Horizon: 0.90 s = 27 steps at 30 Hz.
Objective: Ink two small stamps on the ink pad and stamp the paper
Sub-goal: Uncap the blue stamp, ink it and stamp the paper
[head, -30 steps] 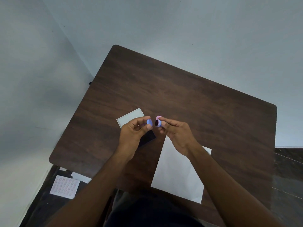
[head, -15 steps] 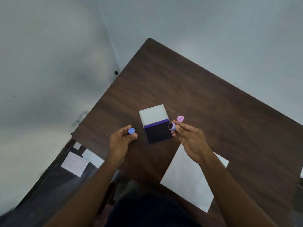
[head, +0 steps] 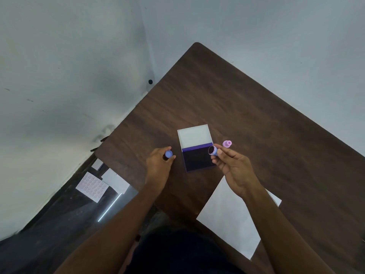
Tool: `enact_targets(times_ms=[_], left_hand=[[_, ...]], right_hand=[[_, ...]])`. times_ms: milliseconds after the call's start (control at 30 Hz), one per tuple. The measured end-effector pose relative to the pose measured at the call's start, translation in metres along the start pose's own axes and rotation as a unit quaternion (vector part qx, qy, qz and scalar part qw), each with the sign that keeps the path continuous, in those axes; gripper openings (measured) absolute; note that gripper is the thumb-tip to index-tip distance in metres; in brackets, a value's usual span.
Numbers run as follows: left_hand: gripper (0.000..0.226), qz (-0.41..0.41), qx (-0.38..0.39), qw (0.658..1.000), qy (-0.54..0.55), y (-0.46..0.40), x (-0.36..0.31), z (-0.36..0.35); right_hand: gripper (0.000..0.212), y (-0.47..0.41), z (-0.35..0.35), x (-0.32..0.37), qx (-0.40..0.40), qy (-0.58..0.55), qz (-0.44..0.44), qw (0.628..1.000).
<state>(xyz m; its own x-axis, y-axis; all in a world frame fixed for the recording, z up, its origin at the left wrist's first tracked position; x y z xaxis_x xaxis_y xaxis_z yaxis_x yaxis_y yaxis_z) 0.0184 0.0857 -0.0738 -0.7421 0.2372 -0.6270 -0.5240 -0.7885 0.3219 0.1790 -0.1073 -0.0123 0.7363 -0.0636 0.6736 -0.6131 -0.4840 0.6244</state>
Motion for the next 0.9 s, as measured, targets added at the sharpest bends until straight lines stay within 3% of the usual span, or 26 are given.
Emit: enact_targets(times_ms=[200, 467, 567, 667, 900], left_hand=[[0.036, -0.042, -0.052, 0.995, -0.075, -0.007, -0.006, 0.009], [0.048, -0.038, -0.027, 0.997, -0.065, -0.010, -0.006, 0.010], [0.044, -0.035, -0.050, 0.997, -0.040, -0.005, -0.016, 0.023], [0.038, -0.090, -0.055, 0.994, 0.001, 0.007, -0.048, 0.033], [0.053, -0.220, 0.034, 0.973, 0.068, 0.038, -0.138, 0.026]], right_hand=[[0.022, 0.001, -0.003, -0.004, -0.004, 0.001, -0.008, 1.000], [0.022, 0.004, -0.005, -0.010, -0.011, -0.049, -0.028, 0.998], [0.021, 0.007, -0.007, -0.011, -0.008, -0.084, -0.041, 0.996], [0.022, 0.010, -0.009, -0.010, 0.001, -0.126, -0.051, 0.991], [0.027, 0.014, -0.012, -0.004, 0.034, -0.191, -0.051, 0.980]])
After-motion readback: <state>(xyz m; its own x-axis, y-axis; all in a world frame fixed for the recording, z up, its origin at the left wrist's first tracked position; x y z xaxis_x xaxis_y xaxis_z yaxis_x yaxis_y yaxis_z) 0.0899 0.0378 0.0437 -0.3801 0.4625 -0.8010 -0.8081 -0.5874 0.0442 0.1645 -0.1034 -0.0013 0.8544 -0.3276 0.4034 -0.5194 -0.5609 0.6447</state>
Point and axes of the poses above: each hand's wrist, its own y-axis away from the middle knuckle, its own z-axis out of the back of the hand, x = y × z, the point moved 10 cm from there along -y, towards the middle knuckle, and after that the axes turned 11 degrees about -y, right-handed, at the moved point
